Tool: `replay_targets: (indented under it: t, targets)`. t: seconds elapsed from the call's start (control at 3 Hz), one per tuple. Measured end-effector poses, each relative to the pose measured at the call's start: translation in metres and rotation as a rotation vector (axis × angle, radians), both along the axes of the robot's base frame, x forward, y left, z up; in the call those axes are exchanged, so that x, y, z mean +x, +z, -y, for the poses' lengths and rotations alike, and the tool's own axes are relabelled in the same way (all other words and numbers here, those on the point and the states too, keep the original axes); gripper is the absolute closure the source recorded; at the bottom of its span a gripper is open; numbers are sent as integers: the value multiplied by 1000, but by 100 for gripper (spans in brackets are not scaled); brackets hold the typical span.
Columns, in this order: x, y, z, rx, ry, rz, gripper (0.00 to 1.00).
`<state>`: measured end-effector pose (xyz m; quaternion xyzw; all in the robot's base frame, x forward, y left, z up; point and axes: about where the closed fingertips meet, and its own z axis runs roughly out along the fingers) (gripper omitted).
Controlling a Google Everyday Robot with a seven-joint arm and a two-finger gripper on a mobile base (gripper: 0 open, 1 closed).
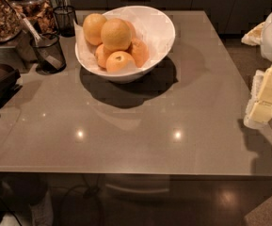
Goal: Pick orange from white bowl
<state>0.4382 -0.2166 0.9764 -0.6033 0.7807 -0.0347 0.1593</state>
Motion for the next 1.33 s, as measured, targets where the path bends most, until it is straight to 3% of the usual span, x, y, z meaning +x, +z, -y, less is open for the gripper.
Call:
replay_targets:
  t: [0.33, 0.67, 1.0, 1.33]
  targets:
    - [0, 0, 0, 0, 0, 0, 0]
    - [5, 5, -5, 22, 1, 39, 0]
    - [25, 14, -20, 66, 25, 64, 0]
    - [48, 13, -42, 99, 95, 38, 0]
